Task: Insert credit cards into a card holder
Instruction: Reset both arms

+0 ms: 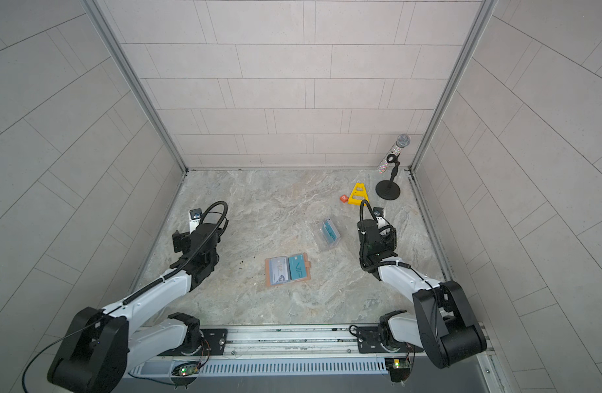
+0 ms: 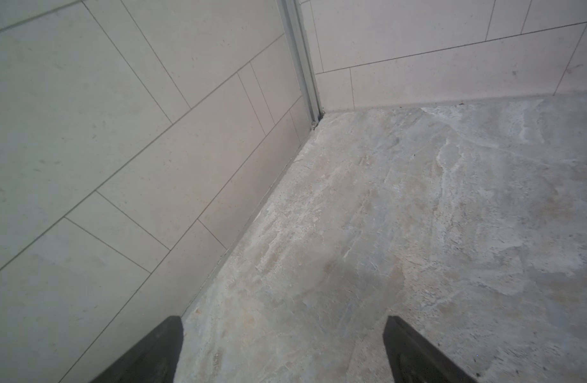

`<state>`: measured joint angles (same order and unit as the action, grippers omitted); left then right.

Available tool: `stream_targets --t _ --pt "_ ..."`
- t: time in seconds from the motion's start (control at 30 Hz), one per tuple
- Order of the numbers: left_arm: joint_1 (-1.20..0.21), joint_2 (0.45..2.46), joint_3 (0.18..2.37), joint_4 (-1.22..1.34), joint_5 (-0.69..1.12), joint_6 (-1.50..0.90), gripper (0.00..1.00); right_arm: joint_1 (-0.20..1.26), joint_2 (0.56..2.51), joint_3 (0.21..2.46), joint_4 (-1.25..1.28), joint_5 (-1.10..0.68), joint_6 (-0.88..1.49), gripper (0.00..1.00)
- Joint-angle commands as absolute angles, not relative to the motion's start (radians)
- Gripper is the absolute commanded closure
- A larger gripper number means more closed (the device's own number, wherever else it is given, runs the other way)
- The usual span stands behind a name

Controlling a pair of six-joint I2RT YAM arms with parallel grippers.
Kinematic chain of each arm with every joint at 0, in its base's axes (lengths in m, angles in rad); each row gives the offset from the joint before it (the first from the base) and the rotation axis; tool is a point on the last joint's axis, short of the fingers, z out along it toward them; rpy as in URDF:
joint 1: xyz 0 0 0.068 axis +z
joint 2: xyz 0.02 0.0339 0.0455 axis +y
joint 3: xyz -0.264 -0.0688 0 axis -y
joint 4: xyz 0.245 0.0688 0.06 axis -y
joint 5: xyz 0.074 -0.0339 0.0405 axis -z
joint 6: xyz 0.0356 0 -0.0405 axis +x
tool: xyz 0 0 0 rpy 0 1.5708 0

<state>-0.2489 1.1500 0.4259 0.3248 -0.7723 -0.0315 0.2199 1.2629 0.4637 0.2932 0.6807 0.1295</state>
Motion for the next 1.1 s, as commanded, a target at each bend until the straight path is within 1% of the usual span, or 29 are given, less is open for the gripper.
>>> stream_targets --t 0.0,0.03,0.1,0.2,0.23,0.3,0.4,0.5,0.6,0.7,0.77,0.87,0.9,0.93,0.97,1.07 --pt "-0.192 1.194 0.412 0.421 -0.639 -0.020 0.00 0.208 1.274 0.413 0.508 0.645 0.056 0.35" --pt "-0.169 1.207 0.402 0.450 -0.588 -0.026 0.00 0.205 1.276 0.390 0.567 0.631 0.047 0.33" --pt "-0.127 1.228 0.370 0.538 -0.498 -0.037 0.00 0.192 1.287 0.350 0.672 0.588 0.031 0.32" --pt "-0.066 1.274 0.300 0.754 -0.377 -0.055 0.00 0.157 1.312 0.312 0.800 0.520 0.042 0.32" --pt "-0.048 1.295 0.269 0.832 -0.347 -0.059 0.00 0.139 1.326 0.302 0.833 0.492 0.052 0.32" --pt "-0.018 1.322 0.256 0.902 -0.298 -0.074 0.00 0.106 1.355 0.290 0.890 0.440 0.076 0.31" --pt "0.029 1.388 0.258 0.962 -0.196 -0.118 0.00 0.082 1.407 0.284 0.957 0.377 0.068 0.31" --pt "0.036 1.504 0.247 1.117 -0.144 -0.114 0.00 0.077 1.460 0.300 0.985 0.337 0.059 0.30" --pt "0.037 1.582 0.239 1.205 -0.122 -0.104 0.00 0.070 1.493 0.310 0.992 0.318 0.062 0.29" --pt "0.036 1.583 0.250 1.179 -0.124 -0.104 0.00 0.064 1.529 0.305 1.028 0.308 0.064 0.28" --pt "0.035 1.585 0.265 1.157 -0.119 -0.096 0.00 0.064 1.563 0.307 1.062 0.309 0.058 0.25" --pt "0.035 1.580 0.312 1.064 -0.097 -0.083 0.00 0.064 1.559 0.327 1.019 0.321 0.064 0.17" --pt "0.033 1.584 0.340 1.028 -0.088 -0.076 0.00 0.064 1.562 0.340 1.003 0.334 0.067 0.12" --pt "0.030 1.584 0.364 0.982 -0.080 -0.070 0.00 0.064 1.558 0.352 0.969 0.336 0.066 0.04" --pt "0.024 1.582 0.378 0.950 -0.084 -0.060 0.00 0.064 1.561 0.352 0.972 0.337 0.065 0.01" --pt "0.011 1.581 0.379 0.950 -0.108 -0.054 0.00 0.064 1.568 0.345 0.998 0.331 0.063 0.00"
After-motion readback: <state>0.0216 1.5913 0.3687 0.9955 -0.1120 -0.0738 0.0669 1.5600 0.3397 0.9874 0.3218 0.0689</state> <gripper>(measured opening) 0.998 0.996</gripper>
